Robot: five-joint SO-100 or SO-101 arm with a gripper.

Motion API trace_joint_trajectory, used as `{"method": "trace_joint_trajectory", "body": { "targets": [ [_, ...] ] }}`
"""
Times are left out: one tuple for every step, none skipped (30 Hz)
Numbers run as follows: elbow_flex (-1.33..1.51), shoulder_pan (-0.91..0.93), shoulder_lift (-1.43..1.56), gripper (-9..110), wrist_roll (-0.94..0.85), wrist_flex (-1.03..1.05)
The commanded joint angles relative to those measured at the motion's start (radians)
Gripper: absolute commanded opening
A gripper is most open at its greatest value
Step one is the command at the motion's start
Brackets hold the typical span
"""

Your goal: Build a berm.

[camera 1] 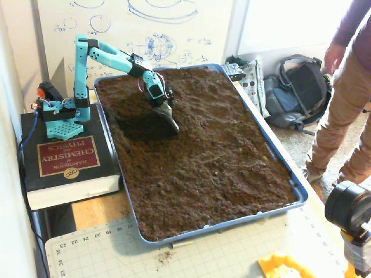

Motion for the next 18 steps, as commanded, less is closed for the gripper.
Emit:
{"method": "trace_joint_trajectory", "body": {
  "targets": [
    [-0.083, 0.0, 0.132, 1, 0.06, -0.023],
    [-0.069, -0.008, 0.158, 1, 0.091, -0.023],
    [-0.048, -0.011, 0.186, 1, 0.123, -0.023],
    [-0.018, -0.012, 0.216, 1, 0.156, -0.023],
    [0.014, -0.02, 0.249, 1, 0.19, -0.023],
    [0.046, -0.035, 0.285, 1, 0.224, -0.023],
    [0.08, -0.052, 0.327, 1, 0.261, -0.023],
    [0.114, -0.069, 0.37, 1, 0.296, -0.023],
    [0.147, -0.086, 0.413, 1, 0.331, -0.021],
    [0.183, -0.106, 0.445, 1, 0.365, -0.021],
    [0.221, -0.132, 0.474, 1, 0.397, -0.021],
    [0.264, -0.161, 0.495, 1, 0.426, -0.021],
    [0.305, -0.193, 0.503, 1, 0.451, -0.021],
    [0.339, -0.225, 0.508, 1, 0.472, -0.021],
    [0.374, -0.256, 0.511, 1, 0.491, -0.021],
    [0.413, -0.288, 0.508, 1, 0.506, -0.021],
    [0.446, -0.319, 0.502, 1, 0.511, -0.021],
    [0.476, -0.35, 0.491, 1, 0.518, -0.023]
  ]
}}
